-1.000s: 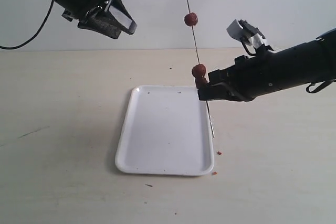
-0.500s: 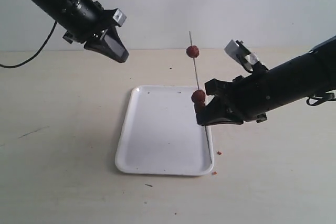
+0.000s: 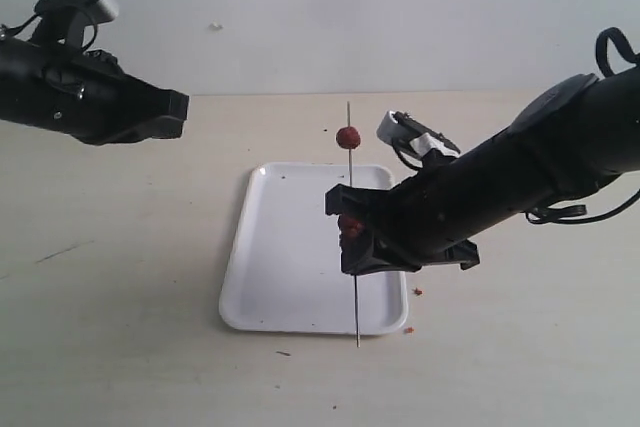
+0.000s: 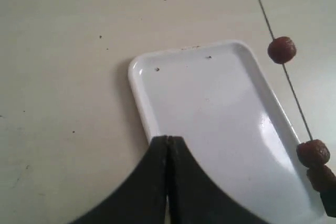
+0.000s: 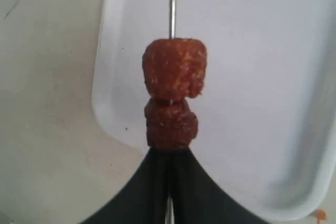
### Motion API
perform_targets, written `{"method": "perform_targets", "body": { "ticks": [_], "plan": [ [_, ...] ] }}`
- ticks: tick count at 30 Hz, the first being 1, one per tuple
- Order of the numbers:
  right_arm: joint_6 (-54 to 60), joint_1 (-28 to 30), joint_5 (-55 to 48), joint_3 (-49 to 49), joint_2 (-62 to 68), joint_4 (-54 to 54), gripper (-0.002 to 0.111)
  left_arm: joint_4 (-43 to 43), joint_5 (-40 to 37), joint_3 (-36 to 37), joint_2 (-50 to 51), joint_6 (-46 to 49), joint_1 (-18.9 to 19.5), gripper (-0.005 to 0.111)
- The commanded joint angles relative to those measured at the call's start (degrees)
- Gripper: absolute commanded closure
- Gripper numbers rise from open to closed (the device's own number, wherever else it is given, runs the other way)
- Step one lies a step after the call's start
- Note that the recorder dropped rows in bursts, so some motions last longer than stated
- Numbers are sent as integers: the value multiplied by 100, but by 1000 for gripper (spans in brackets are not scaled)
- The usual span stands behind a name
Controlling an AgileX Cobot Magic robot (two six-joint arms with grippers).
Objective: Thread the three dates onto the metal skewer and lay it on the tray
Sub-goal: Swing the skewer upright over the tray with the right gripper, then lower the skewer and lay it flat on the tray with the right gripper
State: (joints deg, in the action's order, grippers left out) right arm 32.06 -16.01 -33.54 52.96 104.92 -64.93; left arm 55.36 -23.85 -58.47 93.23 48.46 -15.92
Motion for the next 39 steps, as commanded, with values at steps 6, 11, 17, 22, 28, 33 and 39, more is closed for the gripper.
{"method": "perform_targets", "body": {
  "ticks": [6, 11, 17, 22, 28, 33, 39],
  "plan": [
    [-703, -631, 634, 4, 186, 222, 108, 468, 331, 616, -532, 987, -17, 107],
    [-1011, -631, 594, 4, 511, 207, 108, 470, 384, 663, -632, 987, -17, 107],
    [-1074, -631, 740, 4, 648, 191, 108, 470, 373, 663, -679, 987, -17, 107],
    [-1074, -631, 782, 4, 648, 191, 95, 470, 361, 663, -679, 987, -17, 107],
    [-1074, -631, 931, 4, 648, 191, 66, 458, 321, 663, -679, 998, -17, 107],
    [-1060, -631, 977, 4, 648, 216, 57, 434, 321, 663, -679, 999, -17, 107],
    [-1070, -631, 977, 4, 648, 216, 57, 434, 321, 663, -679, 999, -17, 107]
  ]
}}
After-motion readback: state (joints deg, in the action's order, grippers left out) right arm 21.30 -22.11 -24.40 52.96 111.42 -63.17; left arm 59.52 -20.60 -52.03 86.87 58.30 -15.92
